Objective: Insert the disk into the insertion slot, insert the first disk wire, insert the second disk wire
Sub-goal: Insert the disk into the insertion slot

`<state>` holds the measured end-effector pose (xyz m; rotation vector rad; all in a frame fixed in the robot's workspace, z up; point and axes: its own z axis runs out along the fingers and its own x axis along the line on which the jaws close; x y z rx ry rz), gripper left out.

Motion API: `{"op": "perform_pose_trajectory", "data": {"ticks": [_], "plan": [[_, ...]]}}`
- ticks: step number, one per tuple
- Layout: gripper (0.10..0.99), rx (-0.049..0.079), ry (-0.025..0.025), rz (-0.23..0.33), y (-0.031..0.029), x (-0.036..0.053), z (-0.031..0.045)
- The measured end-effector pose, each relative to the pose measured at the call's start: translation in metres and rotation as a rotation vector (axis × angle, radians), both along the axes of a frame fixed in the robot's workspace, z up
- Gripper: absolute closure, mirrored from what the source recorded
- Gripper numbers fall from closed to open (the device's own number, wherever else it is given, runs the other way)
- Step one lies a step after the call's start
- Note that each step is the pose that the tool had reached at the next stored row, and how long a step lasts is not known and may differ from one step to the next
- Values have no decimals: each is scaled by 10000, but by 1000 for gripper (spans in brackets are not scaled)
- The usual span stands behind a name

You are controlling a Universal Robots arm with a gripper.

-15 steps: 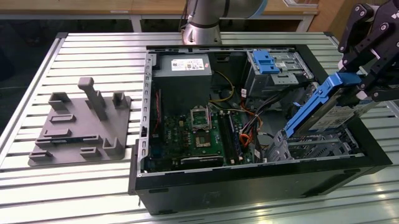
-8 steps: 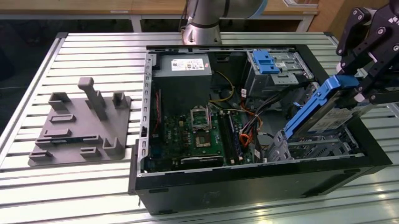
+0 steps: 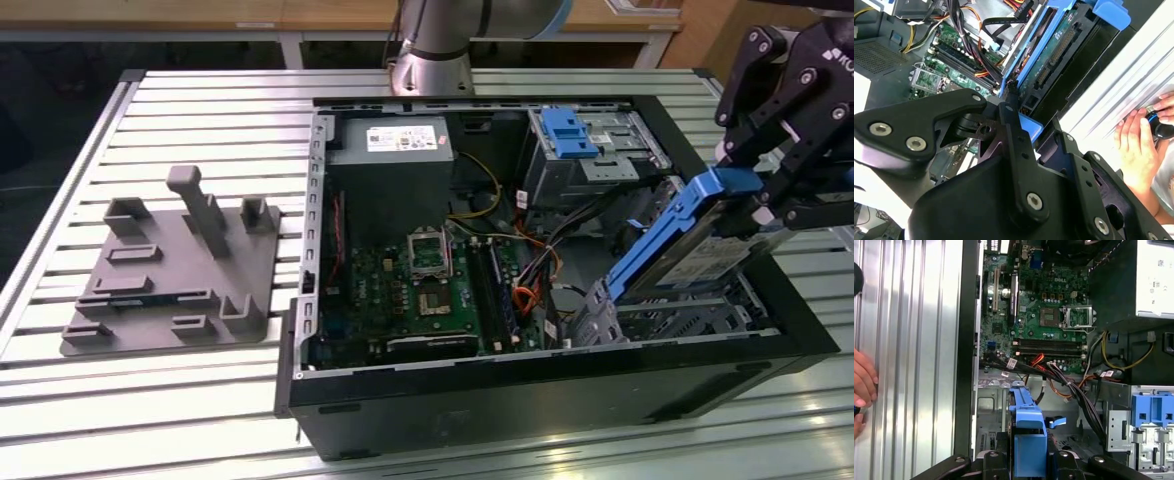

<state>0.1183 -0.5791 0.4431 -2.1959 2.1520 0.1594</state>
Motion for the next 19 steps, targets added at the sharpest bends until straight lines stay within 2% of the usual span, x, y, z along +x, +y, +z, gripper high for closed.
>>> {"op": "perform_pose_trajectory", "data": {"ticks": [19], "plan": [[722,1,65,0,0,10,-175]]}}
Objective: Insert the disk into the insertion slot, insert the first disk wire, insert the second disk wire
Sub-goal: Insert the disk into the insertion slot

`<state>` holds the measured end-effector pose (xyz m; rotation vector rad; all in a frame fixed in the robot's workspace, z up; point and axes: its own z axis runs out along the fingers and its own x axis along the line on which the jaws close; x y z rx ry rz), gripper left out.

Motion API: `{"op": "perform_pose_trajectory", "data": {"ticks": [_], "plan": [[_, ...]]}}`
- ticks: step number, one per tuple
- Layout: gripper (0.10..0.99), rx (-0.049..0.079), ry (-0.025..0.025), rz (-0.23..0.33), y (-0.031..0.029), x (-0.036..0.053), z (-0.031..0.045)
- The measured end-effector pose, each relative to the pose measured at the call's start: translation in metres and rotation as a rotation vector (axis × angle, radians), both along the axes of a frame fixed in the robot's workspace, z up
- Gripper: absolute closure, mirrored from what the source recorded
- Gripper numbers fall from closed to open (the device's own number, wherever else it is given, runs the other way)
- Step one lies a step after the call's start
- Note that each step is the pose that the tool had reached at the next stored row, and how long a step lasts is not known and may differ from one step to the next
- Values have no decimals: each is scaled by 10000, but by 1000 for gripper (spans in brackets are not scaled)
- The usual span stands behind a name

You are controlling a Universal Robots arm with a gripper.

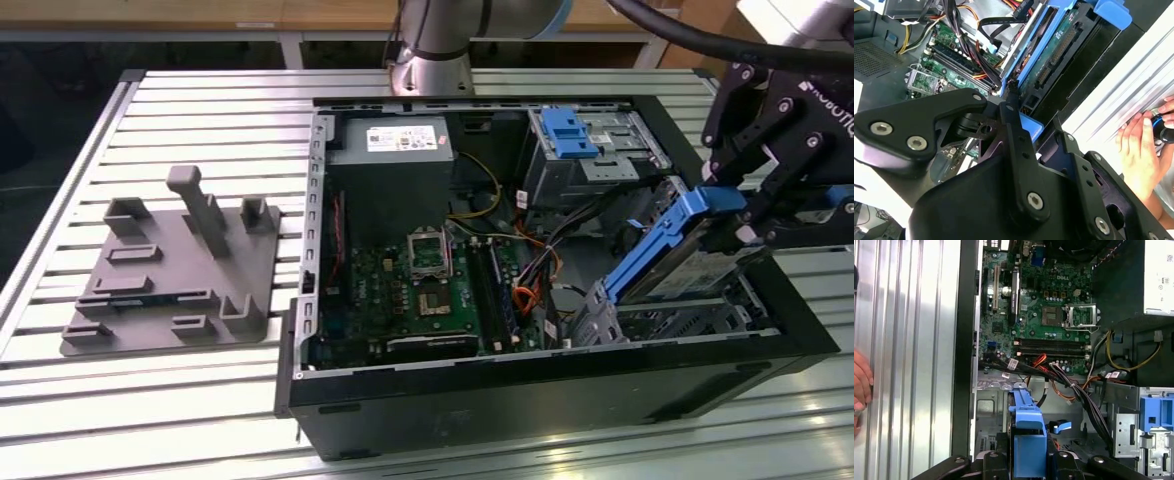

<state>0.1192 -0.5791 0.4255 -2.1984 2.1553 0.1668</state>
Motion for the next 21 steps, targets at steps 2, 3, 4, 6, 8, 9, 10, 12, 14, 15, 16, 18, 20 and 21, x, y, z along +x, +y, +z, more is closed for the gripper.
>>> {"op": "perform_pose_trajectory", "data": {"ticks": [2,3,4,6,8,9,10,12,14,15,16,18,20,21], "plan": [[722,0,3,0,0,2,-29],[722,0,4,0,0,3,-45],[722,0,6,0,-1,4,-62],[722,-1,9,1,-1,7,-94],[722,-1,10,0,-1,9,-124],[722,-2,11,-1,-1,10,-135],[722,-2,11,-1,-1,11,-145],[710,2,11,0,-1,12,-159],[592,-3,12,0,-2,12,-158],[592,-2,13,0,-2,11,-159],[592,-4,13,0,-2,12,-158],[529,-2,13,0,-2,12,-159],[529,-1,15,0,-2,11,-159],[529,-1,15,0,-2,11,-159]]}}
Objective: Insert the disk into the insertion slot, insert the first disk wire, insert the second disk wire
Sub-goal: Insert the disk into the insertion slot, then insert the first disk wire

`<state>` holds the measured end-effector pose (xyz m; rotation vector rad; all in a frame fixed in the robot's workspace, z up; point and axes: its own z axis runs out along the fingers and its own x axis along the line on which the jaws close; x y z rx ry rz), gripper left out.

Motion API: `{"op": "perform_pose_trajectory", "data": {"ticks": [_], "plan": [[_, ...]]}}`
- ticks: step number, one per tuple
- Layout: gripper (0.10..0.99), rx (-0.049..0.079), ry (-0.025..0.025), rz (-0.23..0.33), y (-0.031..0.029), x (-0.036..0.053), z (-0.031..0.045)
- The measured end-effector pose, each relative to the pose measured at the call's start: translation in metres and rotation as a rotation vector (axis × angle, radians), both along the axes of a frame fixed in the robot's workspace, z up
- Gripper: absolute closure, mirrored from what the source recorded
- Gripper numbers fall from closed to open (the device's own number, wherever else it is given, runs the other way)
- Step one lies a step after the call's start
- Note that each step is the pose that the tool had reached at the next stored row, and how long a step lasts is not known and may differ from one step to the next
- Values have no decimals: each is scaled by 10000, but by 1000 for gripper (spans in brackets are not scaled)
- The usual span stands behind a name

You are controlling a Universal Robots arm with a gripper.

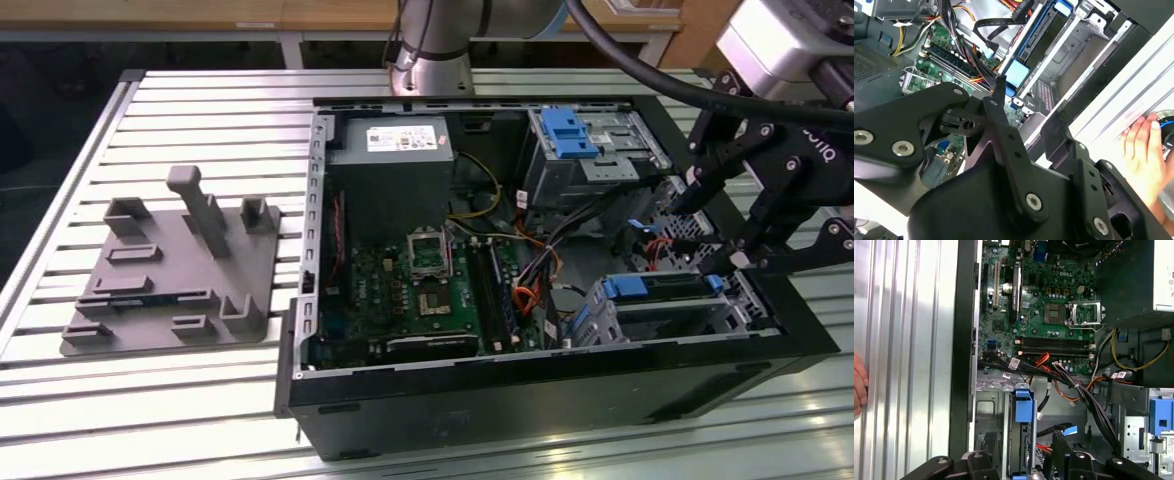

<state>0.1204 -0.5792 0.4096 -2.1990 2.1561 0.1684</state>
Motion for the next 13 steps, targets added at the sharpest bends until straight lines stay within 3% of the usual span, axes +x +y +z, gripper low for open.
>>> {"op": "perform_pose_trajectory", "data": {"ticks": [13], "plan": [[529,-5,14,0,9,0,-1]]}}
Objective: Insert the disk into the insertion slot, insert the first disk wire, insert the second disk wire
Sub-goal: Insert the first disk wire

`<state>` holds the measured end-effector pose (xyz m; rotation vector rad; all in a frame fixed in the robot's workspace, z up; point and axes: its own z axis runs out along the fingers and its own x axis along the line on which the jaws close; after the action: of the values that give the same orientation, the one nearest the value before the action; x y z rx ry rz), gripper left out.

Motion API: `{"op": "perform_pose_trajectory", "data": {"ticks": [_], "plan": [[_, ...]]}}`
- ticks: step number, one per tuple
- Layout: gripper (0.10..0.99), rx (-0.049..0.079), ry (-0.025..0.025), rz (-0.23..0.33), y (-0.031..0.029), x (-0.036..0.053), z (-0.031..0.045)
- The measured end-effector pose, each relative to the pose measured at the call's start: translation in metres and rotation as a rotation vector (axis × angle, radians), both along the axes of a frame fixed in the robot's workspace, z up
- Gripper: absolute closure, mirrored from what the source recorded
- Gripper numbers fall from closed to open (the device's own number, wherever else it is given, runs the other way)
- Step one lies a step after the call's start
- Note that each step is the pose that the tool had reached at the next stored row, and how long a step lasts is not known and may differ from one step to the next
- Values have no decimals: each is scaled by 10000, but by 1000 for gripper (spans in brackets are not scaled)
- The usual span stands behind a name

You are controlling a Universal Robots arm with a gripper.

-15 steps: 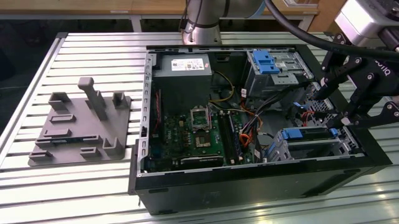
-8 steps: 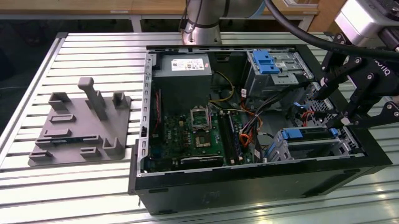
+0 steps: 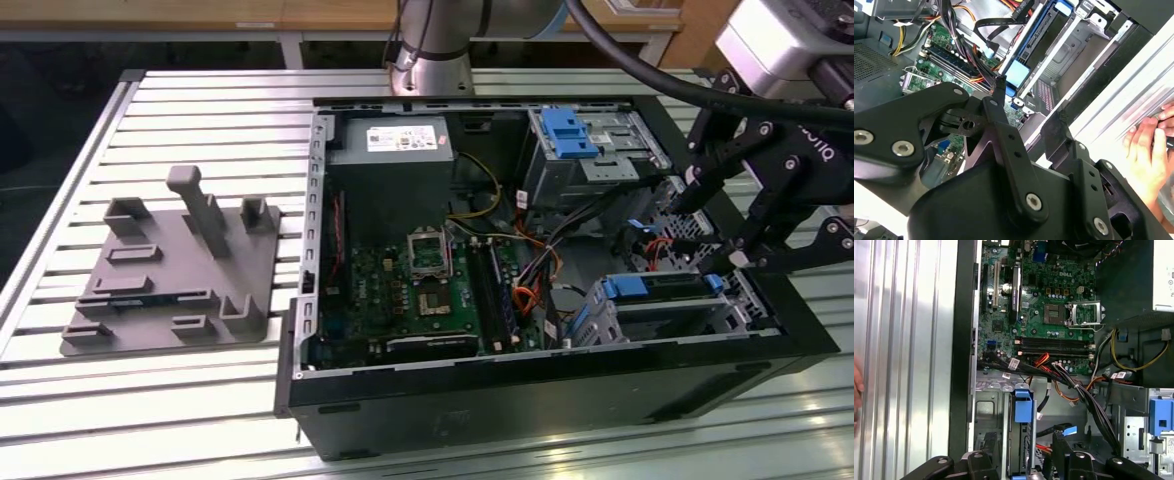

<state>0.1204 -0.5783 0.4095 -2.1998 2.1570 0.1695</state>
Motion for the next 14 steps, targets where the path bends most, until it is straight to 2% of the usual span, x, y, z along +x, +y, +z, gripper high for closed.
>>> {"op": "perform_pose_trajectory", "data": {"ticks": [2,4,6,9,10,11,14], "plan": [[529,-18,0,0,23,0,-1],[529,-119,0,0,71,0,-4],[529,-448,1,0,95,0,-6],[529,-1004,-1,-16,98,-2,-6],[529,-1184,-18,-51,98,-4,-6],[529,-1328,-67,-129,98,-4,-7],[529,-1522,-176,-470,98,-4,-13]]}}
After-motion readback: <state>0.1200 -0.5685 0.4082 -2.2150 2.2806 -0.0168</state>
